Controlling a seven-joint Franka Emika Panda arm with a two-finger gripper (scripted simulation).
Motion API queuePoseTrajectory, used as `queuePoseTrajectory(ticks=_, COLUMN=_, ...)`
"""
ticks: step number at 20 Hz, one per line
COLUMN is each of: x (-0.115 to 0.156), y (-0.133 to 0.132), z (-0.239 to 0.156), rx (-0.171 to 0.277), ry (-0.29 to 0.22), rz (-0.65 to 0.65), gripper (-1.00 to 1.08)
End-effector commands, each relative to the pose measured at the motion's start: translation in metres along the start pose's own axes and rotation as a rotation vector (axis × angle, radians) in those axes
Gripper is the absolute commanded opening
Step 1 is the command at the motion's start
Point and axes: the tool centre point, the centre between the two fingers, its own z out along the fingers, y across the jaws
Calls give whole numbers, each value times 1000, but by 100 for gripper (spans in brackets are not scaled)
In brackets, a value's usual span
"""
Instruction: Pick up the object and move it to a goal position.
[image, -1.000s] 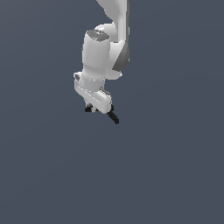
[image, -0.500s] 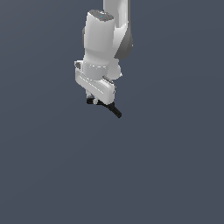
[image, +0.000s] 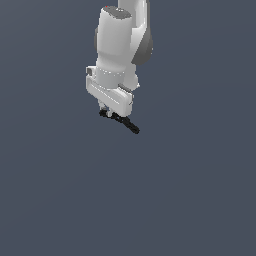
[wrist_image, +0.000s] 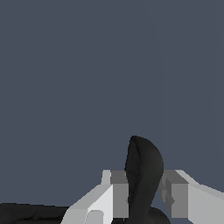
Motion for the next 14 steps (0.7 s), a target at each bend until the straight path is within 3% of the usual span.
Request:
queuePoseTrajectory(ticks=1, x=0, y=0, z=-9, rx=3, ry=3, rz=1, gripper=-100)
queuePoseTrajectory(ticks=14, x=-5, y=1, z=-66, rx=2, ry=4, rz=2, gripper=-100)
